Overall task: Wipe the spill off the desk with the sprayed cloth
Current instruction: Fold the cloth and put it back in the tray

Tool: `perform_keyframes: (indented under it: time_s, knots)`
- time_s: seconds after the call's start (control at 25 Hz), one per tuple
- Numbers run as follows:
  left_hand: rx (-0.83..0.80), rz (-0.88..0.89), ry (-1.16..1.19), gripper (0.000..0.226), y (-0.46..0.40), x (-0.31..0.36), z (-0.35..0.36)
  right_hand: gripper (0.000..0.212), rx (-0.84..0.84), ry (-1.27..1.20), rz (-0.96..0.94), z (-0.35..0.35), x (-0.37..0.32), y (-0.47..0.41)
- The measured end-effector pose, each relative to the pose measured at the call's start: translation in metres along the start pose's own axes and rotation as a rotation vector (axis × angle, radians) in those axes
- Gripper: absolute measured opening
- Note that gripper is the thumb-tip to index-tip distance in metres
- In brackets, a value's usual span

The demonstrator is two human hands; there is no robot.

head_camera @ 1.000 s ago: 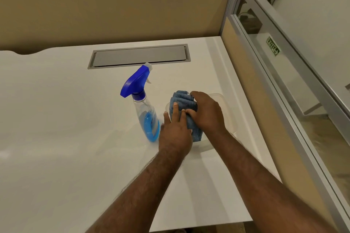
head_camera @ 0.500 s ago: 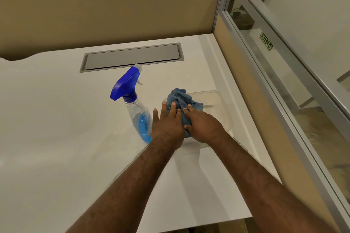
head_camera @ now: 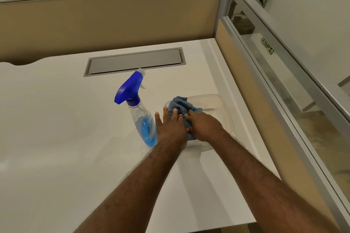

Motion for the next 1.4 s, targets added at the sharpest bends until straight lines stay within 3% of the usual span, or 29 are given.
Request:
perform_keyframes:
  time_s: [0.24, 0.48, 0.64, 0.84, 0.96, 1.2, 1.4]
  knots:
    - [0.079, 0.005, 0.142, 0.063, 0.018, -0.007, -0.002, 0.027, 0.219, -0.2, -0.008, -0.023, -0.004, 0.027]
    - [0.234, -0.001, 0.288, 0.058, 0.061, -0.03, -0.005, 0.035, 0.545, -0.466, -0.075, -0.045, -0.028, 0.057]
    - [0.359, -0.08, 0.434, 0.048, 0.11, -0.068, 0.006, 0.05, 0.511, -0.598, -0.181, -0.034, -0.073, 0.058]
    - [0.521, -0.108, 0.414, 0.035, 0.136, -0.12, 0.038, 0.071, 0.473, -0.705, -0.196, -0.006, -0.127, 0.05]
    - [0.492, -0.16, 0.431, 0.043, 0.136, -0.149, 0.059, 0.077, 0.507, -0.739, -0.087, 0.004, -0.15, 0.042]
    - [0.439, -0.107, 0.457, 0.058, 0.127, -0.172, 0.097, 0.053, 0.688, -0.803, -0.007, 0.014, -0.165, 0.038]
    - [0.146, -0.03, 0.382, 0.072, 0.103, -0.169, 0.143, 0.053, 0.73, -0.728, 0.044, 0.024, -0.167, 0.038]
Point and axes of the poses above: each hand's wrist, its own y-axis away from the middle knuckle, its own z-axis out of the palm, x = y × z, the point moved 5 cm from there along -y, towards the middle knuckle, and after that the axes turned 14 degrees about -y, right-handed, at the moved point
